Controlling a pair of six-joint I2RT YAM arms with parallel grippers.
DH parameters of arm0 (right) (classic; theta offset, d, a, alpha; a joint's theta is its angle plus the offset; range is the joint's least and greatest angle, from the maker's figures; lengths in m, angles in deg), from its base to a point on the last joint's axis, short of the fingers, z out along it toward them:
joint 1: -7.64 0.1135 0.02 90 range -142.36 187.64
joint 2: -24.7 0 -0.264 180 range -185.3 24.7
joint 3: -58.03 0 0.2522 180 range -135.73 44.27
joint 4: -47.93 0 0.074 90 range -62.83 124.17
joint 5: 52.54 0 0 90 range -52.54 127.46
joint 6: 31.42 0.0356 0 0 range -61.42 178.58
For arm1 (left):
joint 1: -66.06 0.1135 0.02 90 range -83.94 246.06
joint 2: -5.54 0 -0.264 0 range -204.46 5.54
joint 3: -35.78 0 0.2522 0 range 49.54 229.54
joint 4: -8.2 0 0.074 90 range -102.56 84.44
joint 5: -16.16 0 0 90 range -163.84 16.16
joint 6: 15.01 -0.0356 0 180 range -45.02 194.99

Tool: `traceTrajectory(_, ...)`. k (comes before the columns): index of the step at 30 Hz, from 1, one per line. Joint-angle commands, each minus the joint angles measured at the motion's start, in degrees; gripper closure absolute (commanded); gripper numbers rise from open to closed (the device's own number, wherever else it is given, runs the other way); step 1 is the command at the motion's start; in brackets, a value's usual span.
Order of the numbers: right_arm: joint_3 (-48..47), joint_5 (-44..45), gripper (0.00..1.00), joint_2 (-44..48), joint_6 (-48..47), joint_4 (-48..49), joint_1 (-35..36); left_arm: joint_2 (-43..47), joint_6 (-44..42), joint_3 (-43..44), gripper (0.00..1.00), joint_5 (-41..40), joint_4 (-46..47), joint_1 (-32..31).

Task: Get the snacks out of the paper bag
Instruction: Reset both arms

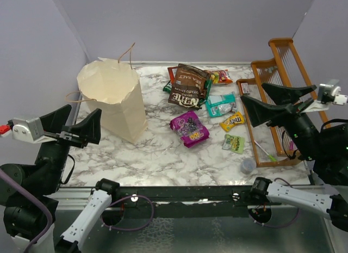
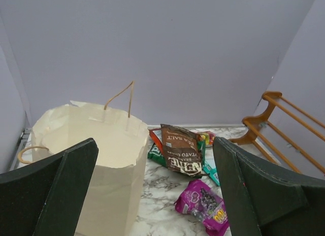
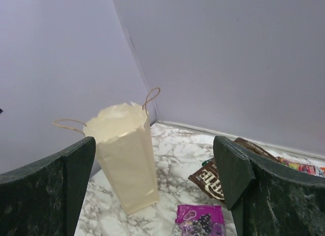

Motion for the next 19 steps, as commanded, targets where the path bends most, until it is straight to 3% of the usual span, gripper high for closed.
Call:
traceTrajectory(1,-0.4,-2.5,0.01,1.6,-0.6,-1.9,0.2,-0.2,-0.3,-1.9,0.01,-1.6,2.1,-0.3)
traceTrajectory(19,-1.1,-0.2,0.01,1.2,-0.3,-5.3,0.2,-0.9,1.7,-4.3,0.01,0.0,3.3,-0.2)
